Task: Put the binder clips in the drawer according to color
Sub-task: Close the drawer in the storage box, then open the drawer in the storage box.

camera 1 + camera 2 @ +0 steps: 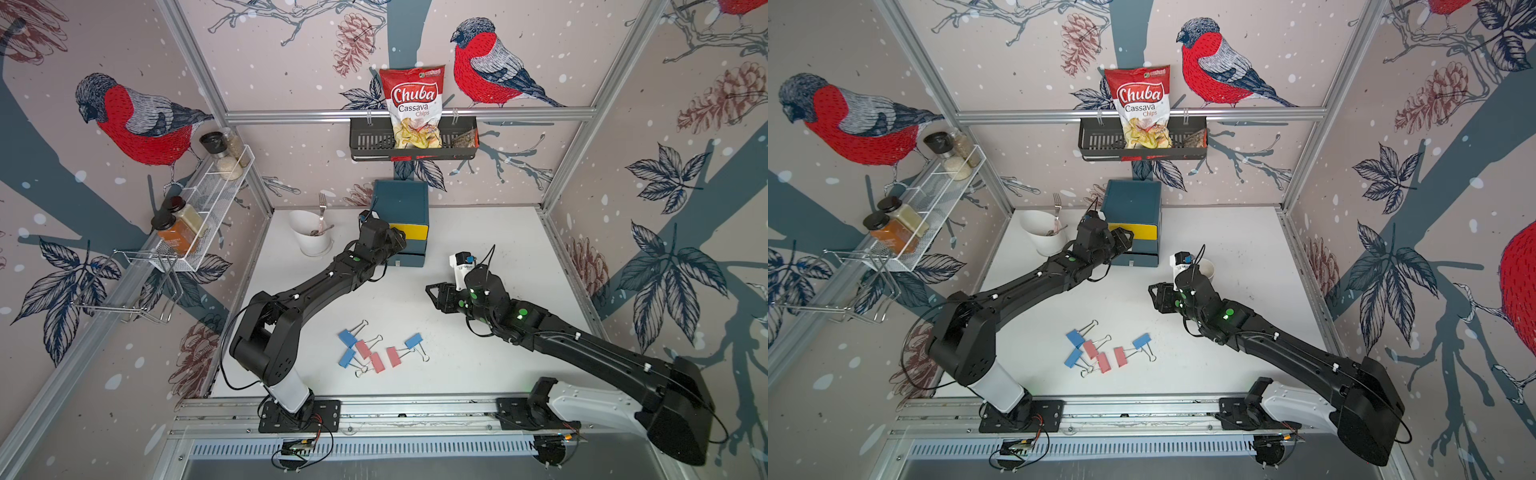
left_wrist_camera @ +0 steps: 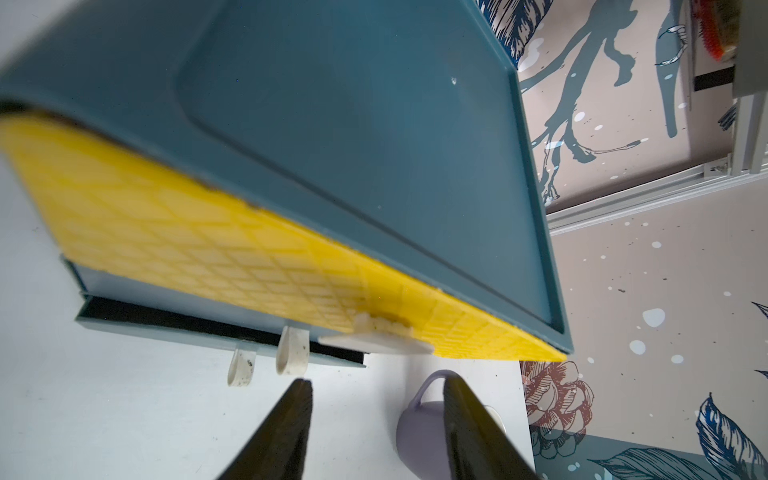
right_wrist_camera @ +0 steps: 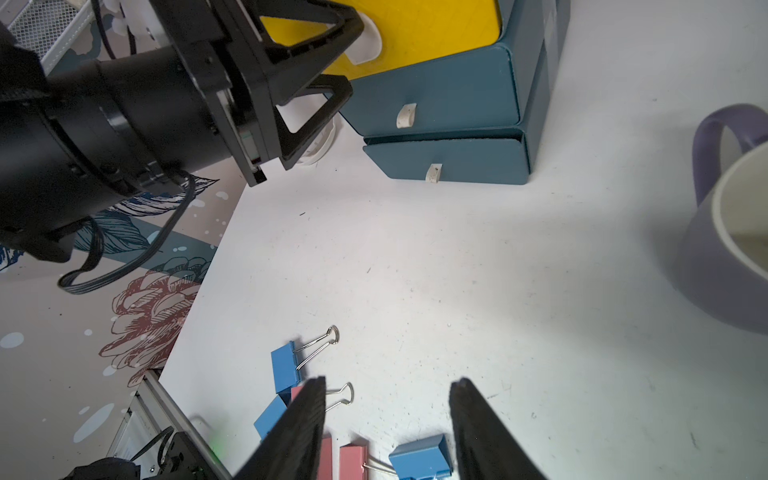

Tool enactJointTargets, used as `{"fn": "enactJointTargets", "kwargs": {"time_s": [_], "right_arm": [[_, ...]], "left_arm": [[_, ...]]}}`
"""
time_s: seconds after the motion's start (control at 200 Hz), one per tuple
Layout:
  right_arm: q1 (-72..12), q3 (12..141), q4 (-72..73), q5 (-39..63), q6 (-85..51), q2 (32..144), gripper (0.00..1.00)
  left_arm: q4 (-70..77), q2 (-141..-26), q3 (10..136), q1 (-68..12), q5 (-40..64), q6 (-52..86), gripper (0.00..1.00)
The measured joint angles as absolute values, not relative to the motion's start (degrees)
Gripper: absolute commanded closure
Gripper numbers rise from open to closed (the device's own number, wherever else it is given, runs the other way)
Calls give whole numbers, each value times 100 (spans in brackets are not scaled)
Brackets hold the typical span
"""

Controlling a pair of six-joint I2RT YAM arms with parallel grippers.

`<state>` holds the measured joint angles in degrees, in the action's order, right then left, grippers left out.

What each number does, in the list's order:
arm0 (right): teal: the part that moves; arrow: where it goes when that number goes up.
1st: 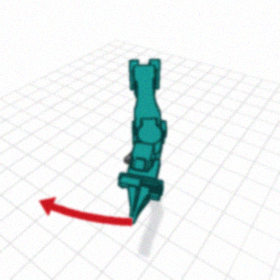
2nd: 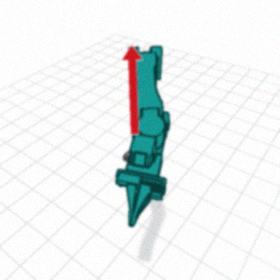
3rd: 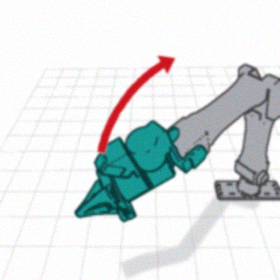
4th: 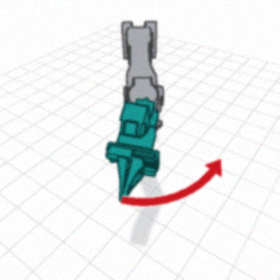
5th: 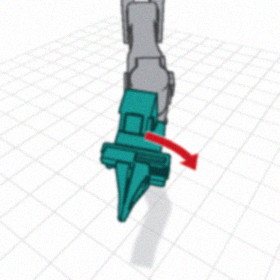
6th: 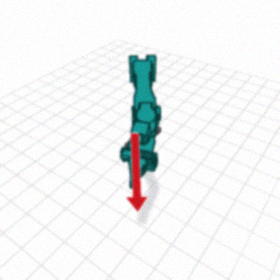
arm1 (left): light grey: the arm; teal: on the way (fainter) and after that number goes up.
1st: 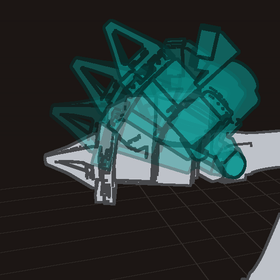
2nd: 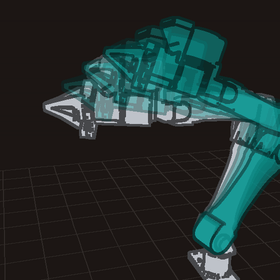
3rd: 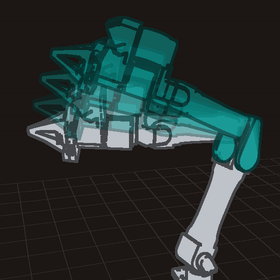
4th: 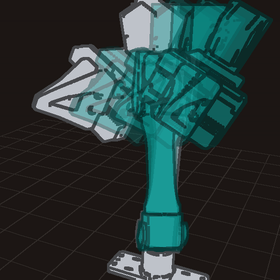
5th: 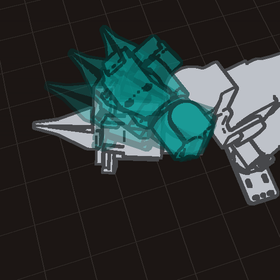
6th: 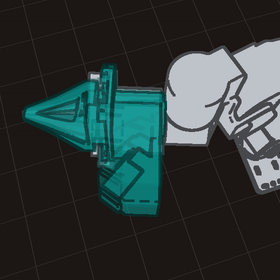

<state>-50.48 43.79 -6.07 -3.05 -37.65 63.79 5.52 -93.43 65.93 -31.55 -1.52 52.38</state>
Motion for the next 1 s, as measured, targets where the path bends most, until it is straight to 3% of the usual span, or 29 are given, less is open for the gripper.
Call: {"fn": "enactJointTargets", "kwargs": {"time_s": [0.34,0.7,1.0], "right_arm": [[-5048,4198,-607,-305,-3787,6265,47],[-5043,4119,-609,-307,-3785,6167,47],[-5019,4084,-613,-309,-3785,6095,47]], "left_arm": [[1476,-9045,5258,-3114,233,5883,58],[3258,-9677,4751,-2904,751,6770,50],[3767,-10206,4980,-2818,939,7210,59]]}}
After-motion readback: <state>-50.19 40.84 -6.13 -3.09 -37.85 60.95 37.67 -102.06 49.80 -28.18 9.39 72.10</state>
